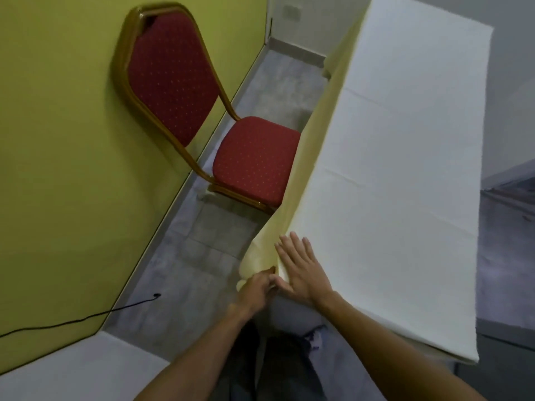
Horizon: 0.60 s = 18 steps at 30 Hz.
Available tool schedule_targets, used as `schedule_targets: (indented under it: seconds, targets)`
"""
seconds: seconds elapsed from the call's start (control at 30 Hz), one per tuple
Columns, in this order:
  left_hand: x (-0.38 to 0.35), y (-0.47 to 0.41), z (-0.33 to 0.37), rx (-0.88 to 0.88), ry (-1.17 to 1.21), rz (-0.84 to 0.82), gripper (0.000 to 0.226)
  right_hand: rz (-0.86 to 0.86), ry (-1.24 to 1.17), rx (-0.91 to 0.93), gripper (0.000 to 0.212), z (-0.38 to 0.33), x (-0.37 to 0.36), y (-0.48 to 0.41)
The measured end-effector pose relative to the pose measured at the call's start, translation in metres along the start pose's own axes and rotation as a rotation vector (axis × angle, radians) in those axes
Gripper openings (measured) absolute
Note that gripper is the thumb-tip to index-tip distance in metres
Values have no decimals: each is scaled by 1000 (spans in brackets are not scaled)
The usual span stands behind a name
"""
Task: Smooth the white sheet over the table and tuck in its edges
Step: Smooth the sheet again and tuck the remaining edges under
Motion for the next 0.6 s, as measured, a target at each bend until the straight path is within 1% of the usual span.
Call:
schedule_targets:
  seconds: [0.03, 0.13, 0.27, 0.37, 0.43, 0.53, 0.6]
  targets:
    - [-1, 3, 2, 9, 27, 17, 10, 23, -5, -5, 81, 0, -1, 1]
    - [0, 11, 8, 40, 12, 102, 14, 60, -19, -20, 79, 0, -3, 0]
    - [-9, 17, 12, 157, -15, 165, 23, 105, -23, -15, 79, 0, -6, 0]
    - [-20, 21, 12, 222, 37, 201, 26, 124, -23, 3, 80, -3, -5, 0]
    - [-28, 24, 8, 275, 32, 188, 35, 112, -14, 0, 81, -4, -5, 0]
    - [-38, 30, 3, 354, -34, 188, 56, 90, -9, -33, 80, -2, -6, 1]
    - [-39, 35, 6, 419, -59, 222, 60, 75, -35, -39, 82, -2, -6, 1]
Point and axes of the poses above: each hand's wrist, its own y-axis away from the middle knuckle, its own x-axis out of the back of the hand, z = x × y, the point moved 5 cm from there along -y, towards the middle knuckle, and after that the axes turned 15 degrees about z, right-handed, at the moved point
